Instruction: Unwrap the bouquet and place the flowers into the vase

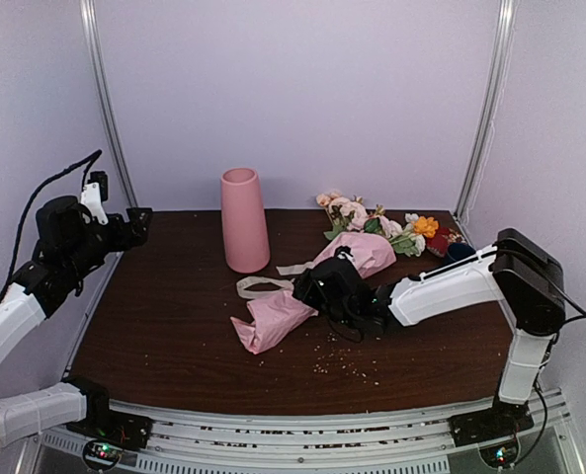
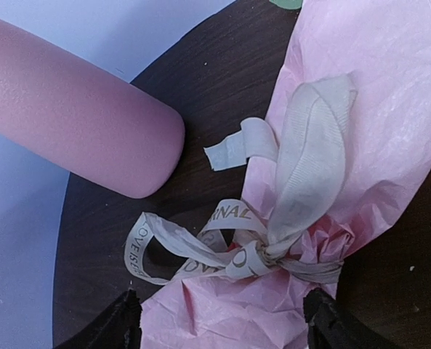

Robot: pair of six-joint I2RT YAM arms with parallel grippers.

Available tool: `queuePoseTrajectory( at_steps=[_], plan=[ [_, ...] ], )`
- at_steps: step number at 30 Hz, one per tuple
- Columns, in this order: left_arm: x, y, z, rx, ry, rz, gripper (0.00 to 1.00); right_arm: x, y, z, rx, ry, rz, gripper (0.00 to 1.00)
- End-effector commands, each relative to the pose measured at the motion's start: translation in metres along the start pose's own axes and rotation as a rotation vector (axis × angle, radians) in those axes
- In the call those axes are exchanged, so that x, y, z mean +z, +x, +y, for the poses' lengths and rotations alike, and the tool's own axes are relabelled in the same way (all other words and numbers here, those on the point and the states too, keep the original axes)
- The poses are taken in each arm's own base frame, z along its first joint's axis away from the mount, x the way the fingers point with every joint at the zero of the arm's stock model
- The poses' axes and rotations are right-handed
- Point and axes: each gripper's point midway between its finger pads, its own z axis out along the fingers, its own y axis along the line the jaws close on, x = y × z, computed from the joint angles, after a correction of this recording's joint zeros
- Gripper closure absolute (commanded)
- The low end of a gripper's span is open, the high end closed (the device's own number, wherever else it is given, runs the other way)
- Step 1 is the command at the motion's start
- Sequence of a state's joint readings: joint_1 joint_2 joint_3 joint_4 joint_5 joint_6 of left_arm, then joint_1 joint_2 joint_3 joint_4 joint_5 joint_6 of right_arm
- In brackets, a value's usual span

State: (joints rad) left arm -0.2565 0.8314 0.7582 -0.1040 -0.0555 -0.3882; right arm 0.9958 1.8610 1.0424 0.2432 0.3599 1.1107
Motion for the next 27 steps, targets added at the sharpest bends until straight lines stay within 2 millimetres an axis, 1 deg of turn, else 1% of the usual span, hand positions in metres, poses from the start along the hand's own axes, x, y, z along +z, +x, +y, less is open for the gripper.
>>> queuePoseTrajectory(
  at_steps=[1, 5, 10, 12, 15, 17, 19, 21, 22, 23, 24, 25, 27],
  plan=[
    [-0.001, -0.011, -0.011, -0.015, 0.053, -0.046, 0.05, 0.016, 0.001, -0.001, 0.112, 0.027, 0.004, 0.28],
    [-0.002, -0.011, -0.013, -0.016, 0.064, -0.042, 0.05, 0.026, 0.015, -0.022, 0.098, 0.08, 0.044, 0.39],
    [-0.004, -0.012, -0.021, 0.019, 0.112, -0.038, 0.07, 0.025, 0.026, -0.045, 0.04, 0.137, 0.081, 0.48],
    [-0.004, -0.01, -0.025, 0.025, 0.131, -0.032, 0.08, 0.024, 0.027, -0.056, 0.029, 0.157, 0.094, 0.51],
    [-0.001, -0.004, -0.034, 0.048, 0.18, -0.007, 0.1, 0.019, 0.026, -0.071, 0.012, 0.179, 0.1, 0.56],
    [0.001, 0.004, -0.049, 0.074, 0.219, 0.024, 0.12, 0.015, 0.024, -0.081, 0.008, 0.188, 0.107, 0.59],
    [0.004, 0.017, -0.067, 0.115, 0.229, 0.075, 0.12, 0.009, 0.022, -0.089, 0.007, 0.19, 0.111, 0.6],
    [0.003, 0.036, -0.093, 0.167, 0.256, 0.14, 0.13, 0.003, 0.017, -0.096, 0.007, 0.19, 0.108, 0.61],
    [0.0, 0.051, -0.11, 0.185, 0.293, 0.188, 0.13, 0.0, 0.015, -0.1, 0.007, 0.192, 0.108, 0.61],
    [0.0, 0.065, -0.12, 0.179, 0.317, 0.232, 0.13, -0.004, 0.013, -0.102, 0.009, 0.184, 0.108, 0.61],
    [-0.001, 0.083, -0.127, 0.162, 0.338, 0.282, 0.13, -0.008, 0.011, -0.104, 0.007, 0.178, 0.108, 0.61],
    [-0.003, 0.1, -0.135, 0.142, 0.369, 0.322, 0.13, -0.013, 0.01, -0.109, -0.009, 0.184, 0.109, 0.61],
    [-0.011, 0.128, -0.154, 0.123, 0.429, 0.367, 0.13, -0.021, 0.005, -0.117, -0.027, 0.197, 0.106, 0.6]
  ],
)
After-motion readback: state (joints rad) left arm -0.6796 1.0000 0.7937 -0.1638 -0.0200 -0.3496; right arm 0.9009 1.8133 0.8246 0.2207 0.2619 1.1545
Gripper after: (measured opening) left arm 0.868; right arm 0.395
